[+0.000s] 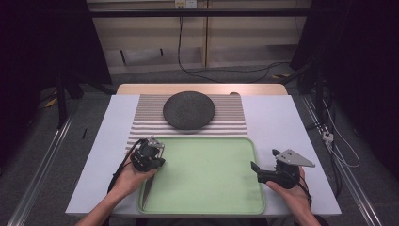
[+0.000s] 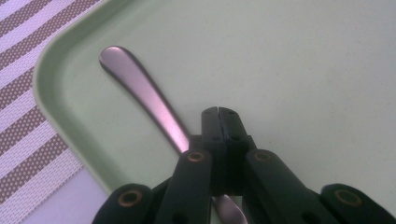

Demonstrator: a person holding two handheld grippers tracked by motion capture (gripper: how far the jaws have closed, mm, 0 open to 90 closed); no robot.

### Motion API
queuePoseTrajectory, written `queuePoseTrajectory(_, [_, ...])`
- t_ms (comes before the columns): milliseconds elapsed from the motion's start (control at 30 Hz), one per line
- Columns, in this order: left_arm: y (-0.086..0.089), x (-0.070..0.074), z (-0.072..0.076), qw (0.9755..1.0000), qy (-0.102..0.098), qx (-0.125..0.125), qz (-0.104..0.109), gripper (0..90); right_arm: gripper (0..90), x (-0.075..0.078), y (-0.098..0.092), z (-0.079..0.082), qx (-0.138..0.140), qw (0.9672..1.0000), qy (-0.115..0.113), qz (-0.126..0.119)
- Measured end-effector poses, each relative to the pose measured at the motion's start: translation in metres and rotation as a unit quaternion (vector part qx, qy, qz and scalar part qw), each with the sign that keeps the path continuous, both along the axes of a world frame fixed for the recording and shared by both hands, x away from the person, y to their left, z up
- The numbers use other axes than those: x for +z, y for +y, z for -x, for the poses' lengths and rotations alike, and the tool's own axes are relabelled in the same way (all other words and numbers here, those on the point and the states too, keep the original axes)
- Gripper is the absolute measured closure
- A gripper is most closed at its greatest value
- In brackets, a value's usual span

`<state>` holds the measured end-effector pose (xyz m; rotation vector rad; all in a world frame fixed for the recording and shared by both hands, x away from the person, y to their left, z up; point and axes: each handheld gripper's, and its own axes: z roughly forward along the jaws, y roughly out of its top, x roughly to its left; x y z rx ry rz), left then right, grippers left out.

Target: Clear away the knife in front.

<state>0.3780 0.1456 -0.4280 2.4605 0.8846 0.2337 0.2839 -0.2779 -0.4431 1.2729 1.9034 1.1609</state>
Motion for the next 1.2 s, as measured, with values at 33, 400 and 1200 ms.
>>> queuePoseTrajectory(33, [0.002,0.000,0.001,1.0000,-0.001,0.003,0.001,90.0,7.0,0.000,0.000,0.000,0.000,1.0000,0.000,0.000])
queuePoseTrajectory(400, [0.011,0.000,0.001,0.9998,0.000,0.019,0.003,90.0,7.0,0.000,0.001,-0.001,0.001,1.0000,0.001,0.001])
queuePoseTrajectory(1200, [0.015,-0.003,0.003,0.9980,-0.004,0.054,0.033,84.1,6.9,0.000,0.001,-0.001,0.003,1.0000,0.000,0.000])
